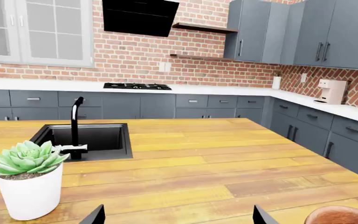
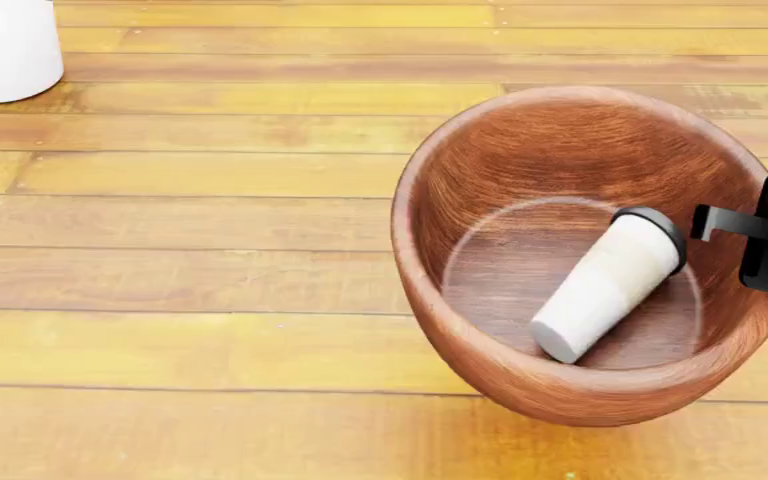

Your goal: Place the cup inside the bowl on the dining table and move the bowl to any counter.

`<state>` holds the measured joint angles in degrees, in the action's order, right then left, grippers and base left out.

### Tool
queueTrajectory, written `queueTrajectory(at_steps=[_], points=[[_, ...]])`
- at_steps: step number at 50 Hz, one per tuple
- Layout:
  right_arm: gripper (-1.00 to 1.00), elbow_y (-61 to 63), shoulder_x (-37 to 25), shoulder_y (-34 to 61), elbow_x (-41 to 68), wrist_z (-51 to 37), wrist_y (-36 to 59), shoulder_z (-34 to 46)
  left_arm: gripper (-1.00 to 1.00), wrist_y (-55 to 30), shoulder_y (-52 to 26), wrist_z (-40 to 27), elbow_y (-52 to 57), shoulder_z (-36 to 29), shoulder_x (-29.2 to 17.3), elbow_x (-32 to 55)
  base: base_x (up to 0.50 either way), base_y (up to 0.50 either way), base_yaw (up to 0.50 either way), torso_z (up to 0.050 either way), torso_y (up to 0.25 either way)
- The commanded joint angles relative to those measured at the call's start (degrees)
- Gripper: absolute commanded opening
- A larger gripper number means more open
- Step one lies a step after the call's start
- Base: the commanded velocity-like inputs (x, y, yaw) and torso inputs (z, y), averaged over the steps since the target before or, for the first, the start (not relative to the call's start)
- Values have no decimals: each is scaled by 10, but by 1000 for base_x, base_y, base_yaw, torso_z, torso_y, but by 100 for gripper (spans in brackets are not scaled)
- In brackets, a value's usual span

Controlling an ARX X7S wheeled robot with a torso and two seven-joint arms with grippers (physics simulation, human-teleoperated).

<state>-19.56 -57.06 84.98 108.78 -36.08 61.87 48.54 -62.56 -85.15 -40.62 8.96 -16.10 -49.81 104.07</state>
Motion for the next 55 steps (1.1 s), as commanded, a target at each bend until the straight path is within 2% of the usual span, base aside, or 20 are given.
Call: queueTrajectory(at_steps=[1,10,43,55], points=[[-100,-27,9,40,-3,8,15,-13,100,-4,-21,-1,-7,0,2,0,-500,1,0,0,0],[-100,-35,6,41,-32,18,-3,-13,100,-6,-30,-5,-6,-4,4,7,-440,-125,0,0,0],[-100,-15,-23,10,-32,20,-22,-17,100,4,-21,-14,6,-7,0,22,-3,-477,0,0,0],[-100,-29,-11,20,-39,25,-18,-14,100,10,-20,-6,4,-14,13,9,-1,-500,0,1,1]])
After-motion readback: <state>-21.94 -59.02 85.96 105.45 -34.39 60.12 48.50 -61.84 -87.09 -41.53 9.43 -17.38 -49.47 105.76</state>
